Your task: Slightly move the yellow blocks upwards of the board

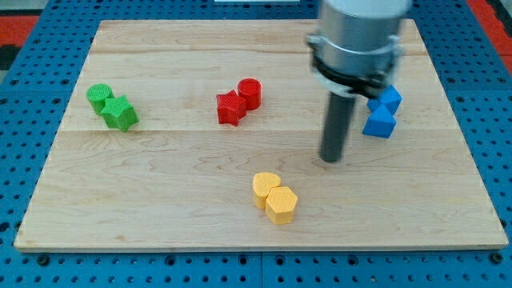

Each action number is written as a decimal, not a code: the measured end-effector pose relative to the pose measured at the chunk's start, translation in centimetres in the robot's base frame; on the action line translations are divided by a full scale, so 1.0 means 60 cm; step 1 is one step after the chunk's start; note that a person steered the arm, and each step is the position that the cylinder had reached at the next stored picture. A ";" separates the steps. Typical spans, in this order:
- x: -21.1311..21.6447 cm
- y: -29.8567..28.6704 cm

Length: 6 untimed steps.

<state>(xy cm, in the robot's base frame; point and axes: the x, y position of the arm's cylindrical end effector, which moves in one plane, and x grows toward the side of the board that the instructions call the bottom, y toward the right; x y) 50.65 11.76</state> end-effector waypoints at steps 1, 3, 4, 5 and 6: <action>0.101 0.049; 0.186 -0.014; 0.154 -0.123; 0.104 -0.145; 0.100 -0.145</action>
